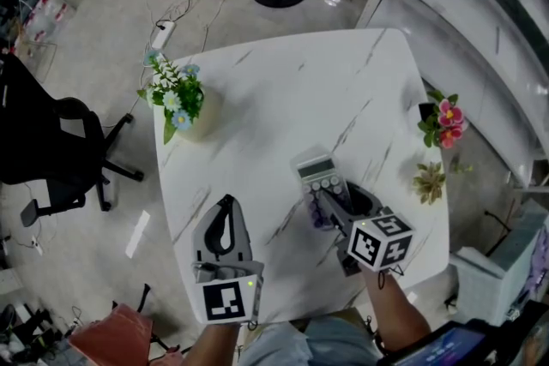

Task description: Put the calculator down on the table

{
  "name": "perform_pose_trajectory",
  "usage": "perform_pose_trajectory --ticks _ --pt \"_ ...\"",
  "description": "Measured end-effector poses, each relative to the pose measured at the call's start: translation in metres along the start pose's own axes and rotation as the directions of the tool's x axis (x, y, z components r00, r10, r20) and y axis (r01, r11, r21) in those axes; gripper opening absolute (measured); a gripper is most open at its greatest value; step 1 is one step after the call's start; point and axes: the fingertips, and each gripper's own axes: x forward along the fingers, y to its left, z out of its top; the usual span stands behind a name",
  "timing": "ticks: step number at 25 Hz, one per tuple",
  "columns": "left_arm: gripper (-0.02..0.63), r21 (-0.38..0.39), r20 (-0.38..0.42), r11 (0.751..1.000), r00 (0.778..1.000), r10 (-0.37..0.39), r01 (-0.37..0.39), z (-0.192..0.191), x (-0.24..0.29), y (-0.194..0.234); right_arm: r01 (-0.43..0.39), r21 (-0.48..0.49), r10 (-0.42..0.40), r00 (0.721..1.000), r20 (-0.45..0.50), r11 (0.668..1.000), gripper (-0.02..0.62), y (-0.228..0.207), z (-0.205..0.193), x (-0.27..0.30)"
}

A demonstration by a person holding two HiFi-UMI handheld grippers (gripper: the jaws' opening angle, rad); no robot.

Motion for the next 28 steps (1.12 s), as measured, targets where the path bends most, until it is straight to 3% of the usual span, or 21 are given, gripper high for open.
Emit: perform_pose_trajectory --ticks 18,23,28 --pt "0.008 0.022 0.007 1.000 1.000 -0.010 0.010 0.002 -0.010 -0.010 0.062 -0.055 -0.063 0.998 -0.005 0.997 0.255 -0.016 0.002 -0.003" --pt "0.008 0.019 0.049 1.000 0.999 -0.009 0.009 0.020 -0.019 -0.019 0.057 -0.093 -0.053 0.997 0.053 0.994 0.247 -0.003 0.022 -0.023" --pt "0.008 0.007 0.130 1.000 0.991 -0.019 0.018 0.065 -0.038 -0.037 0.028 -0.177 0.002 0.986 0.167 0.984 0.226 0.042 0.063 -0.063"
